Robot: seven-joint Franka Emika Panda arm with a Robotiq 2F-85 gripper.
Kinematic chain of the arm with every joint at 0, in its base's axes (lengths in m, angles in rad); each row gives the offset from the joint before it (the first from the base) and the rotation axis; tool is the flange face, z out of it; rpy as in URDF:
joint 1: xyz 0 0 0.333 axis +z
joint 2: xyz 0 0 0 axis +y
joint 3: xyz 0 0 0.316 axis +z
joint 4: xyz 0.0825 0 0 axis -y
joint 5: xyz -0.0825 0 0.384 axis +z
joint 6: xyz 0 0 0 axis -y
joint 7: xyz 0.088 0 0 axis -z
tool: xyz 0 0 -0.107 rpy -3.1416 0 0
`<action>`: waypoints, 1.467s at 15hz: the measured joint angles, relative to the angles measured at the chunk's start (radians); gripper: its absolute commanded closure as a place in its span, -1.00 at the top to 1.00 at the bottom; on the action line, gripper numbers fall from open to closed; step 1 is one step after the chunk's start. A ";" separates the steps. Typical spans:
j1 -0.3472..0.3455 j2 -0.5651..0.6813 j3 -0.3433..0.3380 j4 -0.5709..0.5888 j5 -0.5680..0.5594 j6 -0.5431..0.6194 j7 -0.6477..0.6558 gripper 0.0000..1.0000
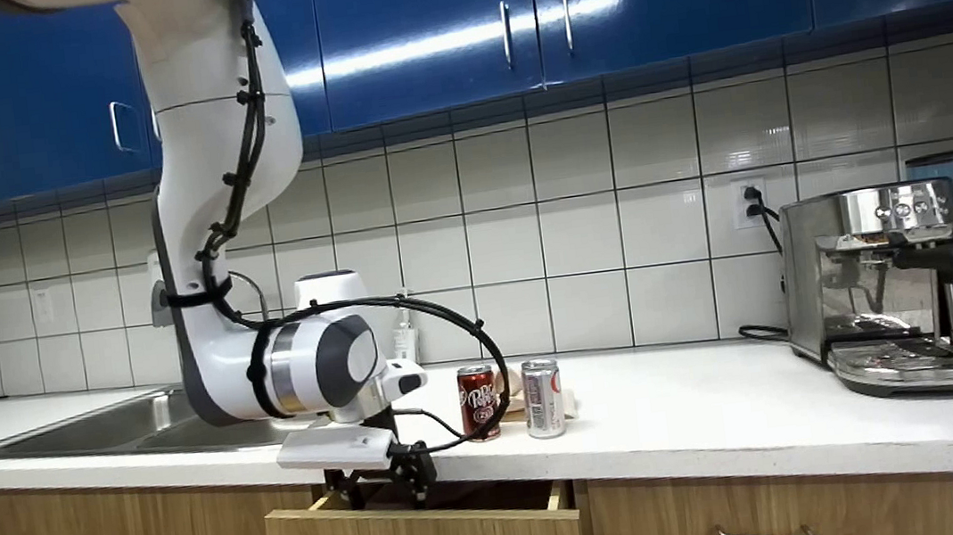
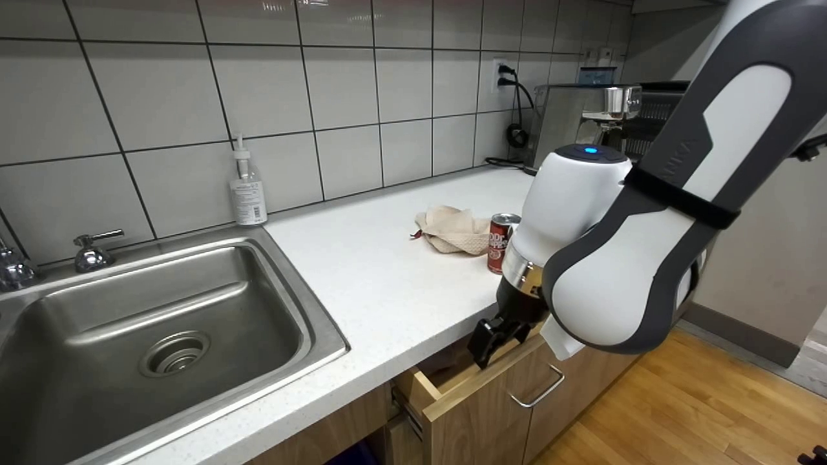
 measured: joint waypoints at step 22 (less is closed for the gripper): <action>0.001 -0.136 0.020 -0.216 0.046 -0.025 0.006 1.00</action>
